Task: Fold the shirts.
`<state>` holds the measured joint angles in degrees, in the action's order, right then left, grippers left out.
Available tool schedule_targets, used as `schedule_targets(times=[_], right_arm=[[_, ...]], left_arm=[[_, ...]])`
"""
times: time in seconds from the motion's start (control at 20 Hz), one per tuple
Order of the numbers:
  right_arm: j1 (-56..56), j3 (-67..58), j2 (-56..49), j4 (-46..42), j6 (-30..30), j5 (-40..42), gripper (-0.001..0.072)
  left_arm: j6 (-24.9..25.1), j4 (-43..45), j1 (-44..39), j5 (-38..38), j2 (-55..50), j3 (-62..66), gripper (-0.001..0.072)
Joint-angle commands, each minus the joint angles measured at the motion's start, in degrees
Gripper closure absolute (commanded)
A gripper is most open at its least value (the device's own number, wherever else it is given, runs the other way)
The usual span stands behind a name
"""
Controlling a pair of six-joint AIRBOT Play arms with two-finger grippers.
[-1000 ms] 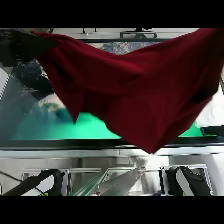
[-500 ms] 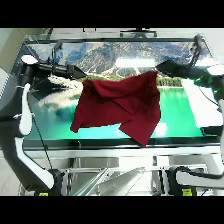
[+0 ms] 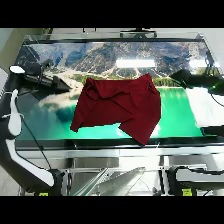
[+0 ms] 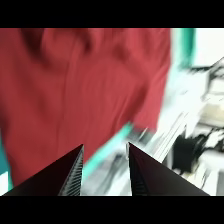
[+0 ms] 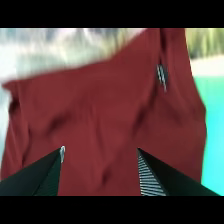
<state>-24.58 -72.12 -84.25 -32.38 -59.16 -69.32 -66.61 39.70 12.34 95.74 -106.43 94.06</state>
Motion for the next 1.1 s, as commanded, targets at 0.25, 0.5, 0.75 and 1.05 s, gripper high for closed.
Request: schedule_targets(times=[0.25,0.5,0.75,1.05], right_arm=[[-10.8,15.6,2.3,-4.8,0.9,-10.0,0.0212],[-10.6,18.4,2.3,-5.0,3.1,-9.1,0.0211],[-10.6,18.4,1.9,-4.9,3.7,-8.5,0.0207],[-10.5,18.8,1.6,-5.0,3.9,-7.5,0.0206]], left_arm=[[0.0,19.4,-9.2,-19.2,25.8,-39.8,0.0416],[-4.5,23.0,-14.4,-31.3,30.6,-45.7,0.0416],[-13.6,35.8,-21.4,-36.3,30.8,-45.6,0.0416],[-14.3,35.6,-23.1,-35.2,30.8,-45.6,0.0416]])
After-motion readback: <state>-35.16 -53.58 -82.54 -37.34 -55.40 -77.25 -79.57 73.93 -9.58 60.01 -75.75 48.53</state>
